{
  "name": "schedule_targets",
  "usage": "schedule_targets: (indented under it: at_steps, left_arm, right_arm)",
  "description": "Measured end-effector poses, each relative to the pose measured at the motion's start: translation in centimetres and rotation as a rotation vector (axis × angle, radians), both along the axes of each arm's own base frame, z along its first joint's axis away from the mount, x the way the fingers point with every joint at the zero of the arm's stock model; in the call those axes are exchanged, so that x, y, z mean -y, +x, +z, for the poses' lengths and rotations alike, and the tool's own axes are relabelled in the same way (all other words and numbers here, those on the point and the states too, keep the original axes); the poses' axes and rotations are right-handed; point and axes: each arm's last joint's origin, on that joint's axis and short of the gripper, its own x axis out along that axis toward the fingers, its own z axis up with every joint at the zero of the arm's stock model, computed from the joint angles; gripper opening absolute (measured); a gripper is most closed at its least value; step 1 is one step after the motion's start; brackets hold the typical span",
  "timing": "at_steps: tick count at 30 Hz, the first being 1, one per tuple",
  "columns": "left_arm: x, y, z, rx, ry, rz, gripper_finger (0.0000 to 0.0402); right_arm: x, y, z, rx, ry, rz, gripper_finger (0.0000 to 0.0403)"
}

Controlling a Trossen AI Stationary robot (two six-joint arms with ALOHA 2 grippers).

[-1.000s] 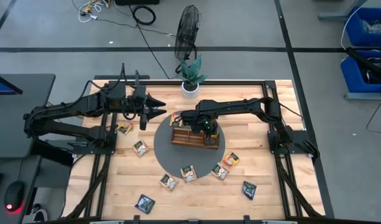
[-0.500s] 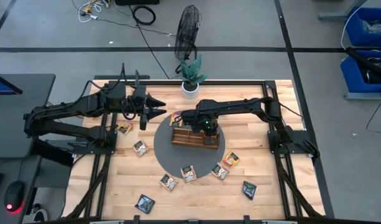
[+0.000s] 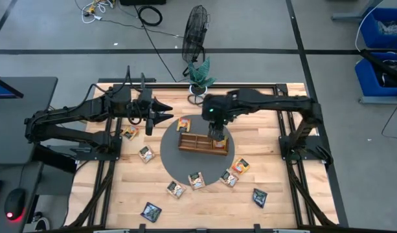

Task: Pick & Place Tea
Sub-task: Put the blue tea bag into the middle section of the wooden organizer

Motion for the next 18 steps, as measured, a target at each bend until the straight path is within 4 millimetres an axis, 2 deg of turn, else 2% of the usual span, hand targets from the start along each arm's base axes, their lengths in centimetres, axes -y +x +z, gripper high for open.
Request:
schedule_targets:
  at_steps: [4,8,11,18]
  left_arm:
    - [0.0,0.1,-0.1,-0.006,-0.001,0.000,0.0165]
    - [0.0,0.0,-0.2,-0.016,-0.005,0.015,0.0165]
    - [-0.1,0.0,-0.2,-0.016,-0.008,0.025,0.0165]
    - [-0.1,0.0,-0.2,-0.016,-0.008,0.025,0.0165]
  right_arm:
    - [-0.1,-1.4,2.8,0.151,-0.031,-0.037,0.0153]
    - [-0.2,-2.9,3.5,0.298,-0.016,-0.094,0.0136]
    - [-0.3,-4.6,2.5,0.387,0.024,-0.149,0.0123]
    - [-0.4,-8.9,-2.0,0.507,0.176,-0.338,0.0111]
